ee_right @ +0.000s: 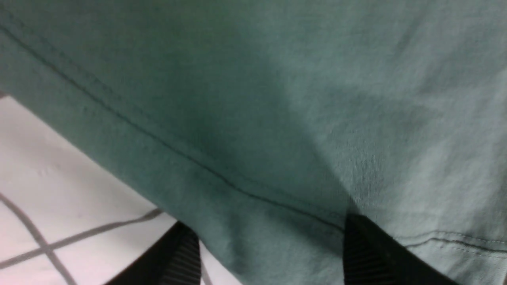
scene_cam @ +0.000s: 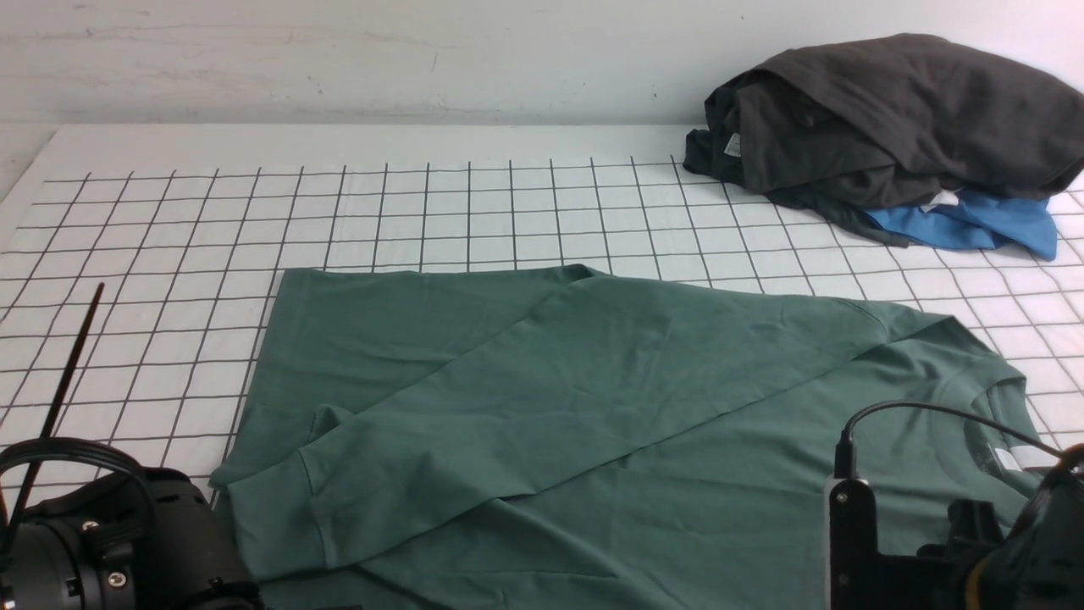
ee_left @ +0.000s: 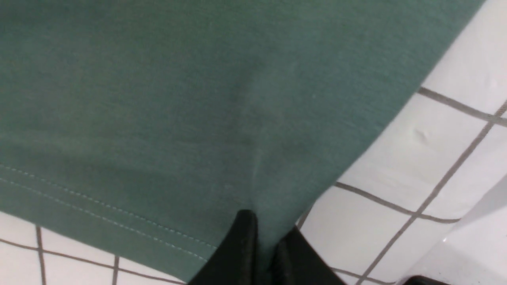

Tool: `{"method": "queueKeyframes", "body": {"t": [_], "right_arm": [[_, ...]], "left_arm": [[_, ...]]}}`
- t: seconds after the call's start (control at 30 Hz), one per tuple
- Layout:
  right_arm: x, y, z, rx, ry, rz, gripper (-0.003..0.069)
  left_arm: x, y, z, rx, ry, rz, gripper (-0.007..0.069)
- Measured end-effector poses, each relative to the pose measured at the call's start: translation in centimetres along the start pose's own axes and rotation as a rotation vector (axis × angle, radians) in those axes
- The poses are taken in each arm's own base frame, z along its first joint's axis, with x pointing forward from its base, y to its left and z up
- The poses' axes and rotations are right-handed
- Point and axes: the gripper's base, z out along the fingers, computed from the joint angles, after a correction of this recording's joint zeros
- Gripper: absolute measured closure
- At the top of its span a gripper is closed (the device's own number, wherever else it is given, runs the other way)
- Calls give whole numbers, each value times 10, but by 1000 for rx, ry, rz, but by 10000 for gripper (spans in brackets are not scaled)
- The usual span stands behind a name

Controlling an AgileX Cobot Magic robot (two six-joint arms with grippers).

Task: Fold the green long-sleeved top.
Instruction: Use both arms simultaneously to clamp the lower edge of the clothing fabric

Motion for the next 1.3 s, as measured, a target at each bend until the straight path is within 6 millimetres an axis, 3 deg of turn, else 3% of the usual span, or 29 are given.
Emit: {"method": "queueKeyframes", "body": {"t": [0.1, 0.4, 0.87, 1.0, 1.17, 1.2, 1.3], "right_arm": [[0, 0, 0, 6, -7, 6, 277], [2, 0, -10, 51, -60, 22, 535], [3, -4, -17, 57, -44, -4, 645], [-3, -24, -33, 90, -48, 25, 647], [-3, -72, -59, 110, -92, 110, 647], [-4, -73, -60, 108, -95, 116, 647], [2, -107, -68, 60, -121, 197, 647]], "left_arm": [[0, 0, 0, 0, -1, 0, 622], [-1, 0, 0, -2, -7, -1, 622], [-3, 3, -2, -11, -28, -6, 622], [-4, 24, -18, -18, -60, -100, 618], [-4, 77, -58, -87, -188, -240, 611], [-4, 77, -58, -87, -188, -240, 611], [-2, 109, -87, -152, -260, -270, 611]]}}
